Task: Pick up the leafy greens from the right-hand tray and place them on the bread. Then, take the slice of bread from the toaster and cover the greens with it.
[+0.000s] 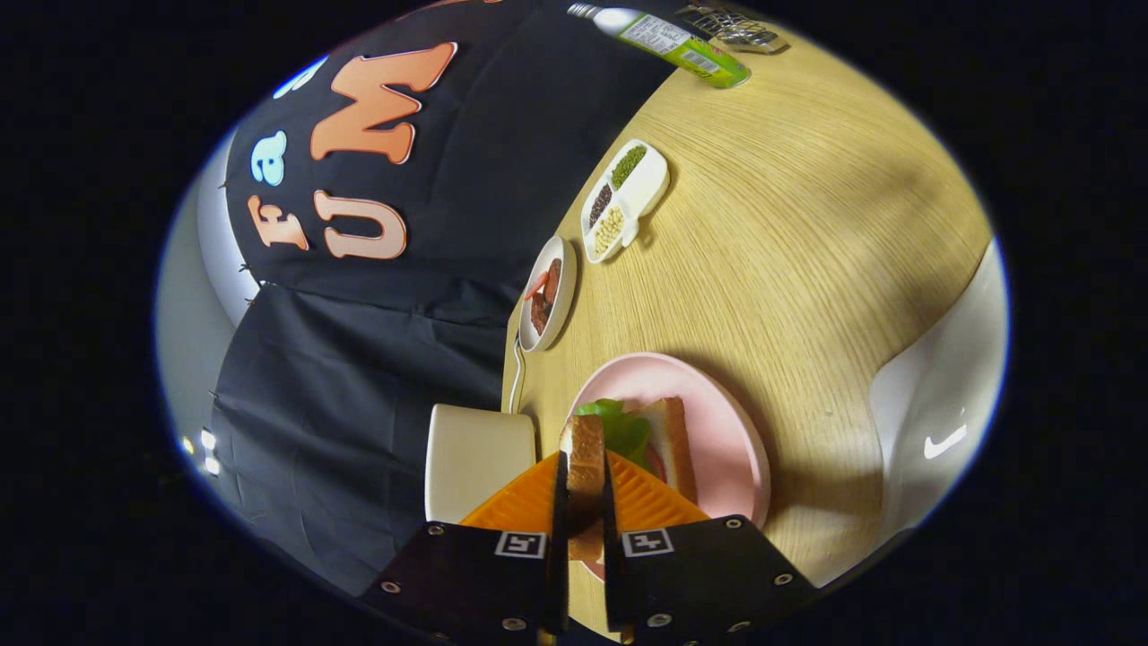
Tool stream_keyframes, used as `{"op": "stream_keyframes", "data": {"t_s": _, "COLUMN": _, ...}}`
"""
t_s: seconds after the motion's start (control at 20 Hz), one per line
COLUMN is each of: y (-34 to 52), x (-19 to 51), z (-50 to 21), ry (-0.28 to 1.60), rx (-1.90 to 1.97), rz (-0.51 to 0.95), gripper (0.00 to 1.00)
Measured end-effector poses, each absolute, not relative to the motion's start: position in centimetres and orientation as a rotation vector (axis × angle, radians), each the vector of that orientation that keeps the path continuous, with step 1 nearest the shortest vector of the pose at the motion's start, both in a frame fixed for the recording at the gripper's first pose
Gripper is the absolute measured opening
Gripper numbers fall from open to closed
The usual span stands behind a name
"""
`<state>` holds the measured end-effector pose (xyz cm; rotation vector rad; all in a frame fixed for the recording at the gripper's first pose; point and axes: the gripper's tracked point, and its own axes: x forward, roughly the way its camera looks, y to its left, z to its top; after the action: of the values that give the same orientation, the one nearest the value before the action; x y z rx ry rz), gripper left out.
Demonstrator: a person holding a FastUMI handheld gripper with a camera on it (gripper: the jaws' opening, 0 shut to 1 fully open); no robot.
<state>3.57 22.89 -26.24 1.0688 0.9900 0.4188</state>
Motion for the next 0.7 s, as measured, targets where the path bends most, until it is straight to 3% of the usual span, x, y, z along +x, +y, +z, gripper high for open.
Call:
{"op": "stream_keyframes", "data": {"t_s": 0.05, "y": 22.2, "x": 4.0, "z": -25.8, "ry": 0.963, "rx": 1.072, "rz": 0.404, "gripper": 0.18}}
{"op": "stream_keyframes", "data": {"t_s": 0.2, "y": 20.5, "x": 4.9, "z": -24.2, "ry": 0.899, "rx": 1.024, "rz": 0.371, "gripper": 0.39}}
{"op": "stream_keyframes", "data": {"t_s": 0.4, "y": 18.1, "x": 5.6, "z": -20.1, "ry": 0.758, "rx": 0.86, "rz": 0.353, "gripper": 0.57}}
{"op": "stream_keyframes", "data": {"t_s": 0.7, "y": 13.6, "x": 6.7, "z": -11.5, "ry": 0.416, "rx": 0.568, "rz": 0.29, "gripper": 0.78}}
